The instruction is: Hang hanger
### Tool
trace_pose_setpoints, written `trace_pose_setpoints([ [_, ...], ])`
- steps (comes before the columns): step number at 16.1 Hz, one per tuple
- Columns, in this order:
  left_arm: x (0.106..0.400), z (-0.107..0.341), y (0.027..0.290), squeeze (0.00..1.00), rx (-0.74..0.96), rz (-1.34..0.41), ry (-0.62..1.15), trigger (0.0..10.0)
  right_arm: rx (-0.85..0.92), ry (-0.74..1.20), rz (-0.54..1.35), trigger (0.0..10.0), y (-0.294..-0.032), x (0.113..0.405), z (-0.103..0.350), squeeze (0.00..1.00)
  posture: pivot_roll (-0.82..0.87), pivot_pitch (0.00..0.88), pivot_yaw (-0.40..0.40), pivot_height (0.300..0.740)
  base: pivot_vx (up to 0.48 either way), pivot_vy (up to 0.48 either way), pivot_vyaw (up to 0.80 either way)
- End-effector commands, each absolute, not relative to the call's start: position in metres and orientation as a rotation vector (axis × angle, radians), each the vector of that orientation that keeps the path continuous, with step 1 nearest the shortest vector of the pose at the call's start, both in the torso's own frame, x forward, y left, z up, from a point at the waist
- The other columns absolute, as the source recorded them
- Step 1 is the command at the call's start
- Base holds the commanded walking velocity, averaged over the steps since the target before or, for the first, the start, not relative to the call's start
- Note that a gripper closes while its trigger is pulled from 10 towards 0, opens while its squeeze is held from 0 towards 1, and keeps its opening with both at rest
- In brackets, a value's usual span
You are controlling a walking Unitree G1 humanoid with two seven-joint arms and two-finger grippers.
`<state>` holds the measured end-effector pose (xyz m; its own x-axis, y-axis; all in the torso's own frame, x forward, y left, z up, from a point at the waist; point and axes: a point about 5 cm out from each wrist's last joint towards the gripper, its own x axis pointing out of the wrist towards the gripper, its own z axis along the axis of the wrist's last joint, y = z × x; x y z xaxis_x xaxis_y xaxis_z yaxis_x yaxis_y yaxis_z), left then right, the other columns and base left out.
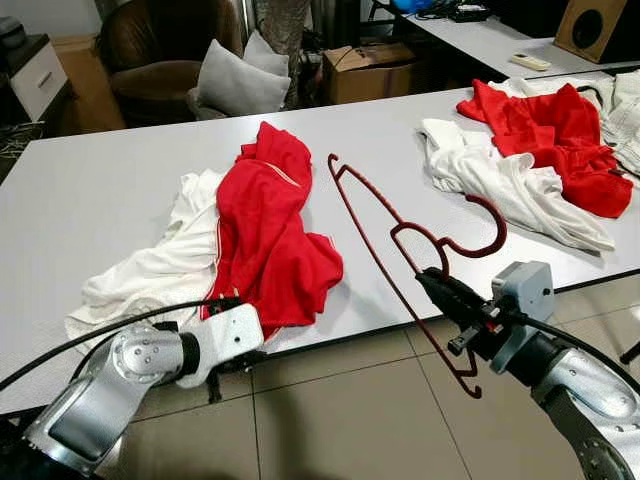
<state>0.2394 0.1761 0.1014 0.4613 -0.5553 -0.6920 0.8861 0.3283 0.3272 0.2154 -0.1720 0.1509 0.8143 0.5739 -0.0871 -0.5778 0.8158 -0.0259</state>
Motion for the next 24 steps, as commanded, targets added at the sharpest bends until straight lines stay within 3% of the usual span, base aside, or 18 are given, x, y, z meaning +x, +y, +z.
trace_pose_setpoints([
  [1, 0.242, 0.098, 0.182, 0.0, 0.786, -0.969, 0.539, 0.0, -0.061, 0.05, 0.619, 10.0, -0.169, 0.219, 0.154, 0.0, -0.12, 0.0, 0.048, 0.74, 0.0, 0.0, 0.0],
  [12, 0.243, 0.099, 0.178, 0.0, 0.55, -0.963, 0.534, 0.0, -0.063, 0.067, 0.599, 10.0, -0.171, 0.221, 0.149, 0.0, -0.12, 0.0, 0.035, 0.74, 0.0, 0.0, 0.0],
  [15, 0.249, 0.114, 0.169, 0.0, 0.331, -0.951, 0.481, 0.0, -0.06, 0.067, 0.595, 10.0, -0.172, 0.22, 0.149, 0.0, -0.12, 0.0, 0.048, 0.74, 0.0, 0.0, 0.0],
  [17, 0.262, 0.141, 0.155, 0.0, 0.036, -0.956, 0.408, 0.0, -0.049, 0.054, 0.591, 10.0, -0.174, 0.22, 0.15, 0.0, -0.11, 0.0, 0.054, 0.74, 0.0, 0.0, 0.0],
  [18, 0.266, 0.147, 0.152, 0.0, -0.012, -0.959, 0.388, 0.0, -0.043, 0.049, 0.591, 10.0, -0.173, 0.22, 0.15, 0.0, -0.11, 0.0, 0.054, 0.74, 0.0, 0.0, 0.0],
  [21, 0.305, 0.19, 0.143, 0.0, -0.312, -0.86, 0.212, 0.0, 0.025, -0.018, 0.658, 10.0, -0.169, 0.212, 0.161, 0.0, -0.12, 0.0, 0.077, 0.74, 0.0, 0.0, 0.0],
  [24, 0.323, 0.209, 0.144, 0.0, -0.408, -0.781, 0.15, 0.0, 0.066, -0.052, 0.676, 10.0, -0.177, 0.203, 0.166, 0.0, -0.13, 0.0, 0.09, 0.74, 0.0, 0.0, 0.0],
])
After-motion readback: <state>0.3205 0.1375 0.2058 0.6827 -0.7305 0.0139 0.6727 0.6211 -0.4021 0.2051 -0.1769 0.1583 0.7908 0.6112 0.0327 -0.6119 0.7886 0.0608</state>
